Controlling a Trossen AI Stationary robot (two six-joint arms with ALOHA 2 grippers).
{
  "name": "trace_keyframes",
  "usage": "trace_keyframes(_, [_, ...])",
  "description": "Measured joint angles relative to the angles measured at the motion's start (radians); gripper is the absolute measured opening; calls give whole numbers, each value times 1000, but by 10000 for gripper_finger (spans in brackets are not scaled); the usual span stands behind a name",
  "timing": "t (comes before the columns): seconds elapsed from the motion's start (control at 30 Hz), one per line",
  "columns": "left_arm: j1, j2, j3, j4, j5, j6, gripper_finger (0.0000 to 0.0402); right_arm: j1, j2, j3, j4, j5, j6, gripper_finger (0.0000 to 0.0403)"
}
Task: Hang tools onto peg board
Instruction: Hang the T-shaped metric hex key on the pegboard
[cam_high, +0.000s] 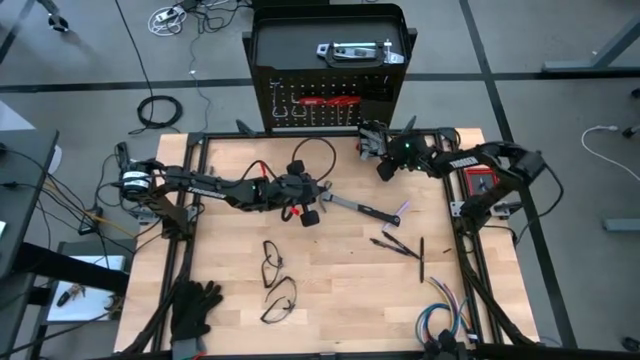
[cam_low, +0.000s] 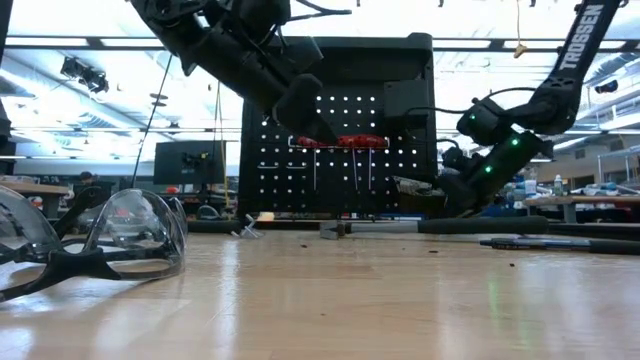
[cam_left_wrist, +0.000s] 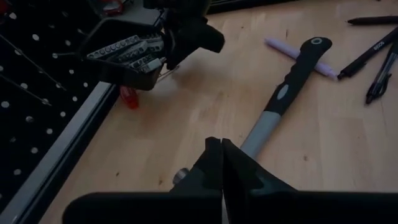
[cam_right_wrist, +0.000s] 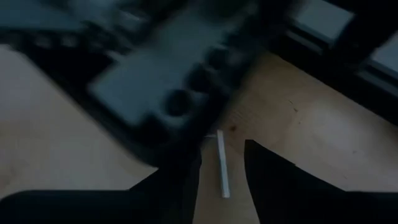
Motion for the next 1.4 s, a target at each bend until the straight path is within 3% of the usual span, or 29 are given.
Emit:
trace_keyframes(0.23, [0,0,0,-9,0,-2,1,-6,5,87,-184,7,-41,95])
trace_keyframes(0.47, [0,0,0,-11,0,-1,1,-5,5,104,-272,8,-40,113])
trace_keyframes(0.7, [0,0,1,-47,0,-4,1,-11,2,101,-296,-23,-21,140])
trace_keyframes(1.1, [-1,-1,1,-117,16,-92,1,3,-2,26,-179,-61,-34,142])
trace_keyframes(1.4, [-3,-1,1,-114,32,-115,1,16,4,58,-211,-50,-52,98])
